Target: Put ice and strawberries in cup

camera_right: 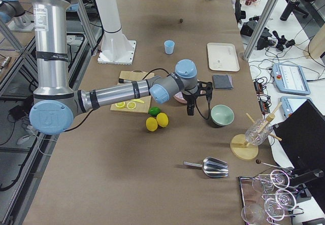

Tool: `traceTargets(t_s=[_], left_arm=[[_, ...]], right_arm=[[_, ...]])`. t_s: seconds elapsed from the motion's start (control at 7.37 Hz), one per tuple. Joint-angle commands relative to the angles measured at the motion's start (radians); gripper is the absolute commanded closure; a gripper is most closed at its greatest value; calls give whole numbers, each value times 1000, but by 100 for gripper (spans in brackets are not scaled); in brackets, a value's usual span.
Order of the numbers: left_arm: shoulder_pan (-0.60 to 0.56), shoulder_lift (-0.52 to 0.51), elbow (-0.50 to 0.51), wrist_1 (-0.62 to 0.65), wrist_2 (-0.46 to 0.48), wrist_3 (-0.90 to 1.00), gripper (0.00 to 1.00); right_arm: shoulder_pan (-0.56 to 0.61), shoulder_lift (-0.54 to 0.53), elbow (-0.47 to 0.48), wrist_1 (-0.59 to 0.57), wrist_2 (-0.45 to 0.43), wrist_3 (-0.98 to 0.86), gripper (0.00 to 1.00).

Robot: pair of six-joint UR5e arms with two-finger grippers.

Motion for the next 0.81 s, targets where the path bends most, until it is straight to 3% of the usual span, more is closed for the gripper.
traceTargets(t_s=[0.0, 0.27, 0.54, 0.68], left_arm=[[8, -1, -1, -9, 0, -28, 2], [8, 0, -3, -11, 0, -28, 2], [9, 2, 0, -25, 0, -38, 2], [9, 2, -1, -25, 0, -40, 2]], right_arm=[[-164, 79, 7, -13, -122, 194, 1], [-258, 139, 29, -134, -193, 223, 2], [-306, 136, 46, -144, -207, 233, 5], [-326, 125, 59, -144, -213, 233, 12]])
